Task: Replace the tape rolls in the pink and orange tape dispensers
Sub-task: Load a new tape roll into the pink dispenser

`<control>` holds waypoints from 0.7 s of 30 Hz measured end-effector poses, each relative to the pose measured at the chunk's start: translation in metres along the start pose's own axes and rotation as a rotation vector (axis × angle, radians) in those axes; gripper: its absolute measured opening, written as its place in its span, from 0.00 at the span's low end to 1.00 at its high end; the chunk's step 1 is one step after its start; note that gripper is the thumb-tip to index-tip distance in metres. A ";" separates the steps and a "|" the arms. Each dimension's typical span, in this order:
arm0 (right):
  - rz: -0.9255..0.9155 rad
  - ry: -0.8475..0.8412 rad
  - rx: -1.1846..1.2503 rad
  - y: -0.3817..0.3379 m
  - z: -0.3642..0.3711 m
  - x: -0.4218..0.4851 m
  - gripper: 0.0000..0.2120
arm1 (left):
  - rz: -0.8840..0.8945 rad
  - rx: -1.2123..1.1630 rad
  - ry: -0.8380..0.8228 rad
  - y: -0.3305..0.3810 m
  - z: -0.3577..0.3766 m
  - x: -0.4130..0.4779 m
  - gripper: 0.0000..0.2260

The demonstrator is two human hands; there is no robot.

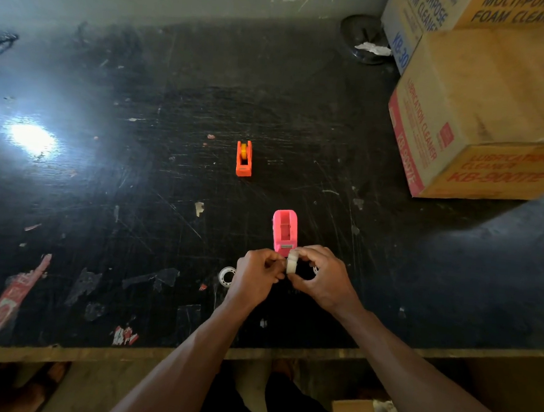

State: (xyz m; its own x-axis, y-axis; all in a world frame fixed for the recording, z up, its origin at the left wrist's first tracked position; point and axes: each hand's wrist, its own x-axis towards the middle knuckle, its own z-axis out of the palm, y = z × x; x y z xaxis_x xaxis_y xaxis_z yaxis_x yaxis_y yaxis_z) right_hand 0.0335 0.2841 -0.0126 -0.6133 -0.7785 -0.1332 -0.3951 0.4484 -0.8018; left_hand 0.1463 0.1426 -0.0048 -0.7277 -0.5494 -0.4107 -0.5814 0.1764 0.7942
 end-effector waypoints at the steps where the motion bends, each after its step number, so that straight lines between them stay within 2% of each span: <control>1: 0.000 -0.001 -0.002 0.000 0.000 0.000 0.23 | -0.002 -0.012 0.003 0.000 0.000 0.000 0.06; 15: 0.007 -0.020 0.009 0.003 -0.001 0.009 0.24 | -0.018 -0.030 0.033 -0.001 0.004 0.008 0.07; 19: 0.068 0.040 0.060 0.000 0.002 0.017 0.30 | -0.016 -0.042 0.079 0.005 0.002 0.020 0.06; 21: 0.115 0.082 0.111 -0.001 0.003 0.025 0.27 | -0.023 -0.061 0.108 0.008 -0.001 0.032 0.06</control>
State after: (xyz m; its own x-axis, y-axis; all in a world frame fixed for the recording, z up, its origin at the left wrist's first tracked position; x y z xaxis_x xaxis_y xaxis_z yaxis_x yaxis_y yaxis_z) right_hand 0.0205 0.2626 -0.0176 -0.7056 -0.6845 -0.1832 -0.2441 0.4775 -0.8440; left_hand 0.1189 0.1255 -0.0115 -0.6692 -0.6378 -0.3813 -0.5720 0.1146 0.8122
